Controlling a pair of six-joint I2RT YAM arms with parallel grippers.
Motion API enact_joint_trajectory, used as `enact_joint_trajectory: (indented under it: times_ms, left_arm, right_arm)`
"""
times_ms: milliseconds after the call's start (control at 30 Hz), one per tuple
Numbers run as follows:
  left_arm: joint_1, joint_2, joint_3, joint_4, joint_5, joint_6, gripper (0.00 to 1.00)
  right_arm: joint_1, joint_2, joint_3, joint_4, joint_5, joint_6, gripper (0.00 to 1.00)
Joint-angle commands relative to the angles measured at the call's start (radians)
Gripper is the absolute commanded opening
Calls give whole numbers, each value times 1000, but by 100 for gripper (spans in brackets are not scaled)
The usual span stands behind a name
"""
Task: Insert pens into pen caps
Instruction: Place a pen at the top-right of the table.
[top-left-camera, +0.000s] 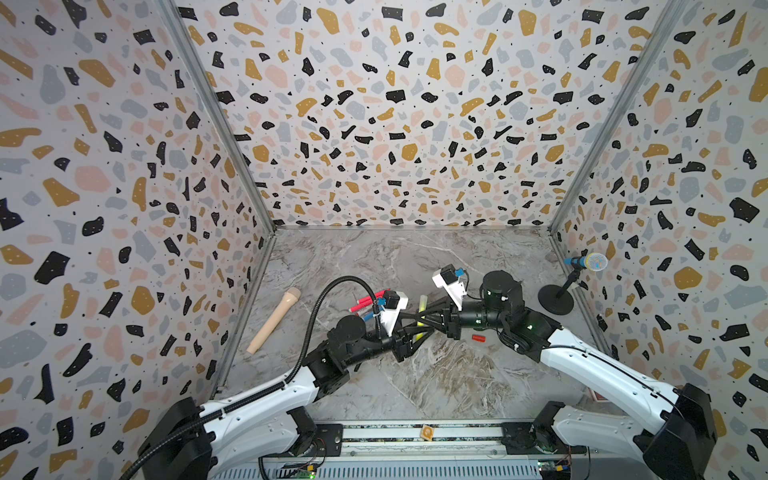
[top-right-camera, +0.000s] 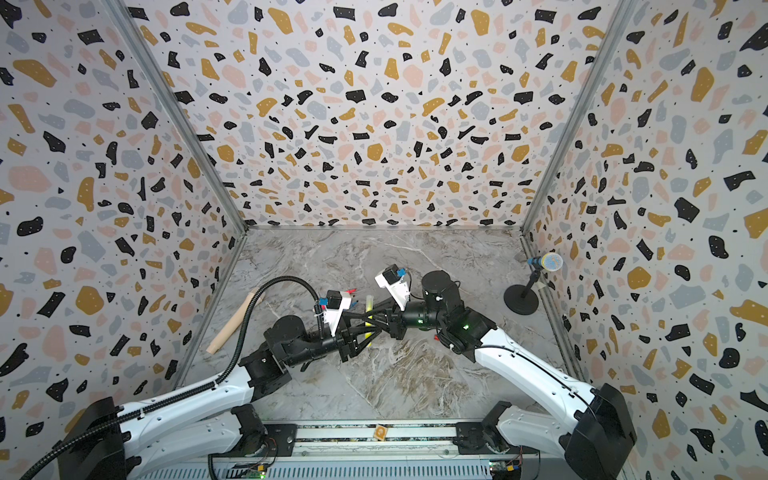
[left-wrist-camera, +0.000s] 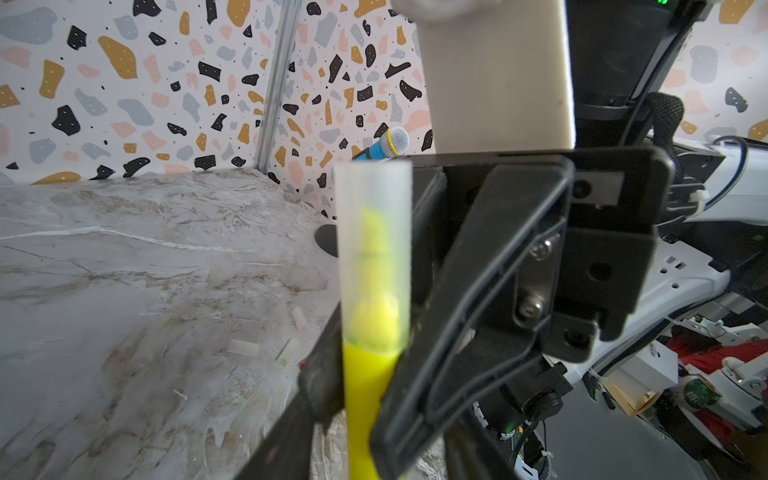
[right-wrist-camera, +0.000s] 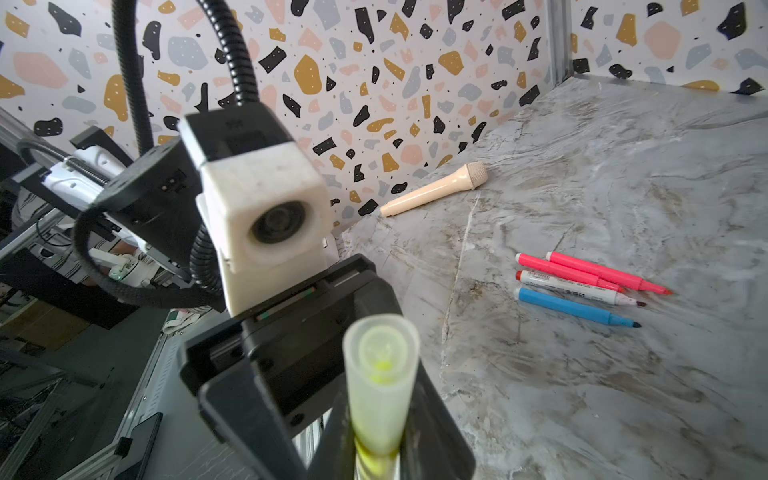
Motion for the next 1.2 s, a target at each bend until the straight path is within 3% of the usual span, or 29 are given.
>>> enact_joint_trajectory:
  times_ms: [0, 67, 200, 367, 533, 767, 1000, 1167]
  left_arm:
    - [-3, -29, 6, -117, -123, 76, 66]
    - [-3, -47, 1, -201, -212, 91, 66]
    - [-2, -102, -26, -363, -539, 40, 66]
    - [6, -141, -47, -439, -695, -21, 67]
    - [25, -76, -20, -506, -738, -57, 66]
    - [61, -11, -10, -513, -735, -90, 63]
    - [92, 7, 1, -512, -721, -81, 63]
    - [114, 53, 8, -499, -687, -77, 63]
  right_arm:
    - [-61, -18, 63, -51, 70, -49, 4]
    - [-107, 1, 85, -83, 98, -74, 4]
    - [-201, 100, 175, -216, 198, -143, 4]
    - [-291, 345, 335, -409, 496, -215, 2]
    - [-404, 603, 494, -525, 615, -240, 0]
    - [-438, 899, 749, -668, 773, -273, 6]
    - [-456, 1100, 946, -742, 851, -288, 7]
    - [-463, 1143, 977, -738, 849, -281, 18]
